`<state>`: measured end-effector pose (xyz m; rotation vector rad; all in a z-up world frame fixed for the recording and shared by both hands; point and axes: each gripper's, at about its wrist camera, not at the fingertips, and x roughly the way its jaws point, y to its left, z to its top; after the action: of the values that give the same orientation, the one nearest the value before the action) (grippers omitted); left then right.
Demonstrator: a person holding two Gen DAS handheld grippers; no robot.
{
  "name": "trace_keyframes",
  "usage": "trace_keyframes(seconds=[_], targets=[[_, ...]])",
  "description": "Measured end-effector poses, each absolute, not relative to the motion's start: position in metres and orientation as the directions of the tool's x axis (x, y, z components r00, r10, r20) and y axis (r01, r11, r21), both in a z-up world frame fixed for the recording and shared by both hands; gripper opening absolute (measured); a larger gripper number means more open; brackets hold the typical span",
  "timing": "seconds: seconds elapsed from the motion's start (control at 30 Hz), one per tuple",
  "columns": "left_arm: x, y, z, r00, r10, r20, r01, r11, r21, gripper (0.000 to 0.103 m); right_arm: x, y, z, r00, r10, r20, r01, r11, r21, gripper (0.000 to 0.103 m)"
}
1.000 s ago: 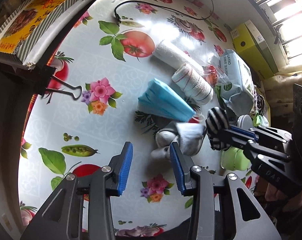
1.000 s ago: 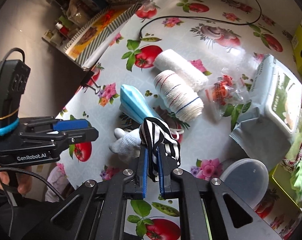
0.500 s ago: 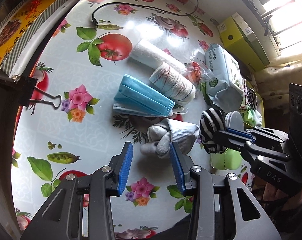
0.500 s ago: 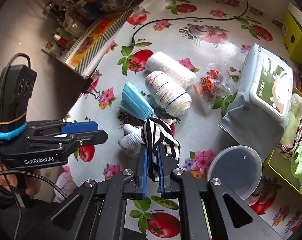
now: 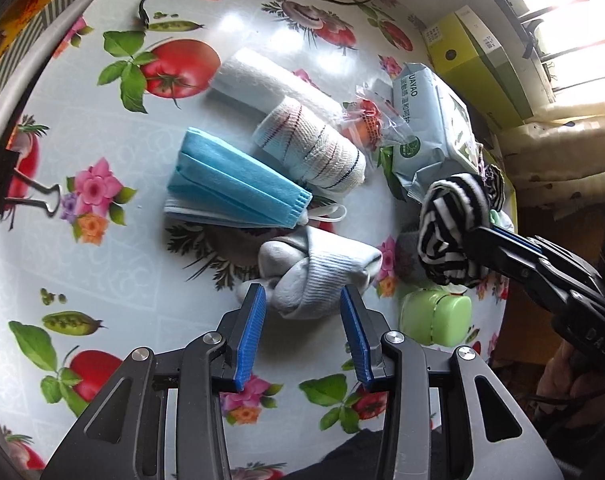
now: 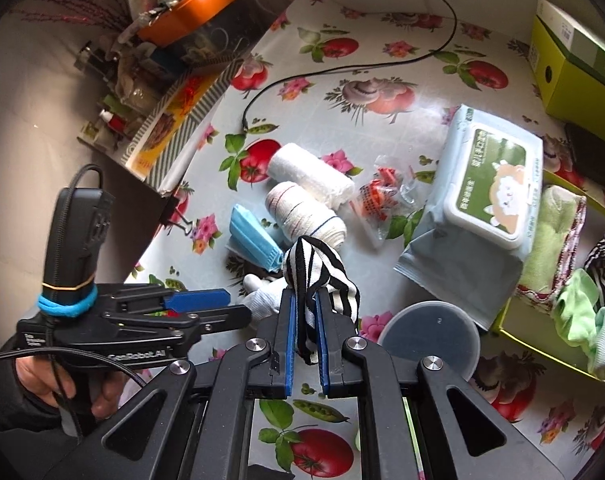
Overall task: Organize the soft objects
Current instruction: 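Close left gripper on the gray knit glove and lift it, then carry gray glove with left gripper while right gripper carries striped sock to tray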
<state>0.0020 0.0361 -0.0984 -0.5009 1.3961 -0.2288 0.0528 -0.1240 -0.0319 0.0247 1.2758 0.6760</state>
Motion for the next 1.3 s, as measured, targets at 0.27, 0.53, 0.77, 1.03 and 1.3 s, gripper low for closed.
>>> trace_keyframes(seconds=[0.27, 0.53, 0.77, 1.03, 1.3], targets=[[0.020, 0.007, -0.102, 0.156, -0.422, -0.893, -0.044, 0.900, -0.433, 0.058, 0.051, -0.141, -0.021, 0.163, 0.482, -0.861, -0.425, 0.822, 0.380, 0.009], [0.025, -0.020, -0.119, 0.078, -0.377, -0.923, 0.020, 0.926, -0.376, 0.057, 0.051, -0.155, -0.020, 0.186, 0.486, -0.854, -0.395, 0.833, 0.388, 0.009], [0.027, -0.022, -0.114, 0.098, -0.372, -0.923, 0.015, 0.928, -0.372, 0.032, 0.052, -0.165, -0.016, 0.202, 0.490, -0.848, -0.389, 0.835, 0.390, 0.009], [0.030, -0.022, -0.086, 0.151, -0.377, -0.914, 0.020, 0.925, -0.379, 0.026, 0.052, -0.175, -0.009, 0.229, 0.498, -0.837, -0.380, 0.837, 0.394, 0.009], [0.036, -0.011, -0.058, 0.215, -0.381, -0.899, 0.013, 0.922, -0.388, 0.026, 0.049, -0.193, 0.000, 0.267, 0.500, -0.824, -0.352, 0.846, 0.400, 0.009]])
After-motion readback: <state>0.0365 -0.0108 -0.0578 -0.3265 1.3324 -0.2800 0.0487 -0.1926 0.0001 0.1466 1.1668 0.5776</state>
